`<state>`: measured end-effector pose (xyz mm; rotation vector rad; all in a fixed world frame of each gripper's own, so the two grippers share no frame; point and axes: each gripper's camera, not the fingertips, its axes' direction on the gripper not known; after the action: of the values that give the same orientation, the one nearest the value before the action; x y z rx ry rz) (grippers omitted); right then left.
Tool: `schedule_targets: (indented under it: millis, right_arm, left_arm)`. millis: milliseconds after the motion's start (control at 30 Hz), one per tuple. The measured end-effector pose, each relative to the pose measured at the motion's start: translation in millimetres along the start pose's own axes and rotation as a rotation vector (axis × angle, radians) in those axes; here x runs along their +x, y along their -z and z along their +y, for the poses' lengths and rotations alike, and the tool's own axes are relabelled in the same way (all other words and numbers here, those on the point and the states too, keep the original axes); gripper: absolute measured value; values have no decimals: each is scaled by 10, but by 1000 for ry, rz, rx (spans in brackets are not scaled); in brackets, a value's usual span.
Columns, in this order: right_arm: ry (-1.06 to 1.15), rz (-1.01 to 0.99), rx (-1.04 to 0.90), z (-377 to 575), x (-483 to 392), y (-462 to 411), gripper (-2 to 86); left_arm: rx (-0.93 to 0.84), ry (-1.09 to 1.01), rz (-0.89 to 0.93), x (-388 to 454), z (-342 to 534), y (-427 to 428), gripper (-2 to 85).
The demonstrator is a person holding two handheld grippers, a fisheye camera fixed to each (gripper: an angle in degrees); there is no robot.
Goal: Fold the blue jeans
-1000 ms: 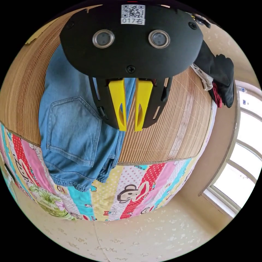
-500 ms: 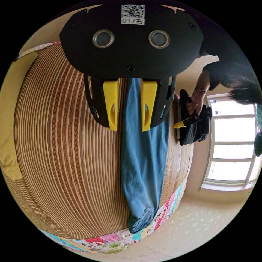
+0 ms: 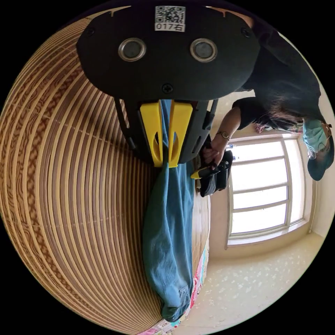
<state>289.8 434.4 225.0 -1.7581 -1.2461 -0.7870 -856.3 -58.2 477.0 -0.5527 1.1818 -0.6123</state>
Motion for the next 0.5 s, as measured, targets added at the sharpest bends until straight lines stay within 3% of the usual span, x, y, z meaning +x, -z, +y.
schedule_targets:
  millis: [133, 300, 400, 500]
  right_arm:
    - [118, -272, 110, 453, -471, 441, 70]
    - [396, -463, 227, 1083, -1744, 996, 55]
    - [613, -451, 266, 1356, -2752, 1327, 42]
    - [804, -379, 302, 1488, -3636, 1625, 25]
  left_arm:
    - [77, -154, 349, 273, 429, 412, 8]
    - [176, -421, 500, 1401, 1222, 1192, 5]
    - [238, -592, 602, 2291, 1641, 1695, 3]
    - [302, -741, 594, 3148, 1880, 2137, 2]
